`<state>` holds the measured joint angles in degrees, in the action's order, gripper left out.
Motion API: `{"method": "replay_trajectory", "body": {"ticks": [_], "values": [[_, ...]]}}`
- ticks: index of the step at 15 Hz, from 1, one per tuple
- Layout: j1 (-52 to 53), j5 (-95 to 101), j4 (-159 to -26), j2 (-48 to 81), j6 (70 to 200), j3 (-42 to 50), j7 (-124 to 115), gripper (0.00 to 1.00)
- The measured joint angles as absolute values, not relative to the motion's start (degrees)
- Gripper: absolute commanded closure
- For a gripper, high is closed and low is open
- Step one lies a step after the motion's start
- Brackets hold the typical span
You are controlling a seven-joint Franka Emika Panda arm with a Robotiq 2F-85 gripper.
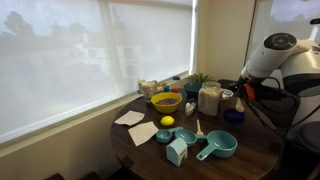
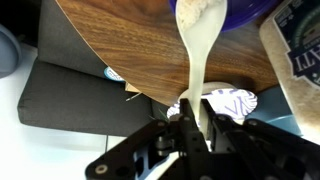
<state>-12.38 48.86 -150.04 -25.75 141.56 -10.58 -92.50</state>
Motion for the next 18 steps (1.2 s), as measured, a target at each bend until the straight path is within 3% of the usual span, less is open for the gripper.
{"method": "replay_trajectory", "body": {"ticks": [18], "values": [[-3.3,80.8,-153.2,-26.0,138.2,-8.8,-121.3,0.97]]}}
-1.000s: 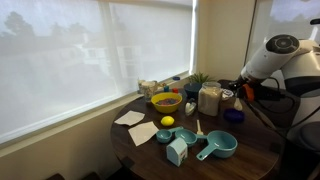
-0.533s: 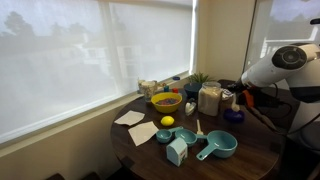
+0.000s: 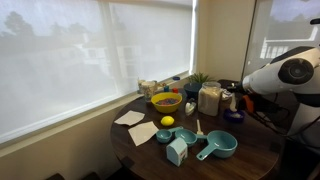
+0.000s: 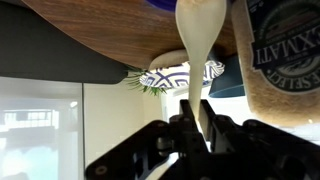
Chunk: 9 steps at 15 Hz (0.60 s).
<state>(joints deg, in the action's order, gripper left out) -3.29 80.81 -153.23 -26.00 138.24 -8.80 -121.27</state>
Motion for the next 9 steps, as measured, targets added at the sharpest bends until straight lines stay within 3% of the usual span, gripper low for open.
{"method": "replay_trajectory", "body": {"ticks": [9], "values": [[2.5,91.7,-153.2,-26.0,131.1,-7.4,-127.2,0.97]]}}
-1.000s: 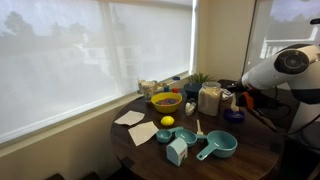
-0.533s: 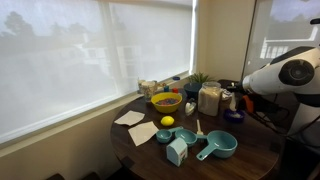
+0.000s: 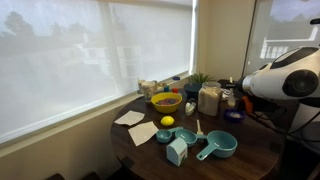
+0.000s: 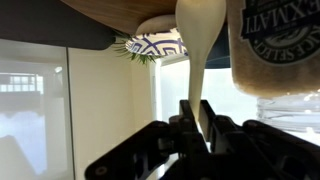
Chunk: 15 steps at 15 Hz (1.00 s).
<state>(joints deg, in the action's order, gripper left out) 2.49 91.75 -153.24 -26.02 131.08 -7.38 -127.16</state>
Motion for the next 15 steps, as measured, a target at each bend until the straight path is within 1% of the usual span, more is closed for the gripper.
{"method": "replay_trajectory", "body": {"ticks": [7,15], "values": [[6.2,93.7,-153.4,-27.0,125.2,-7.2,-128.0,0.97],[8.5,93.8,-154.4,-28.8,122.1,-7.2,-128.0,0.97]]}}
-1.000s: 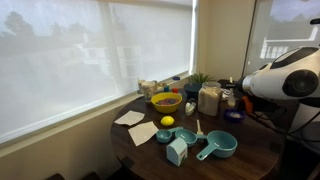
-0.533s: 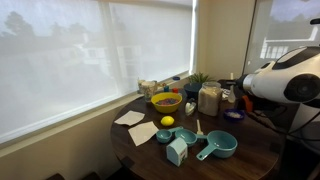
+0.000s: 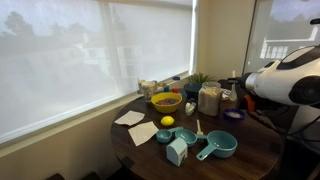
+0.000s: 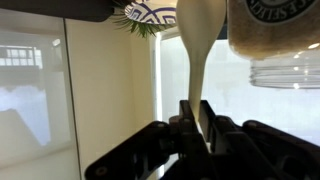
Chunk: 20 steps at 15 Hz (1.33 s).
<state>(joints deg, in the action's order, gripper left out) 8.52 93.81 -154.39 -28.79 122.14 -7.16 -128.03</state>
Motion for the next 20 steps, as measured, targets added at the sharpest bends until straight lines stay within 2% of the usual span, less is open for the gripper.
{"method": "replay_trajectory", "body": {"ticks": [12,20], "values": [[9.4,86.7,-154.4,-29.7,122.2,-3.7,-123.4,0.97],[9.3,63.0,-152.6,-29.8,122.6,0.0,-113.2,0.97]]}}
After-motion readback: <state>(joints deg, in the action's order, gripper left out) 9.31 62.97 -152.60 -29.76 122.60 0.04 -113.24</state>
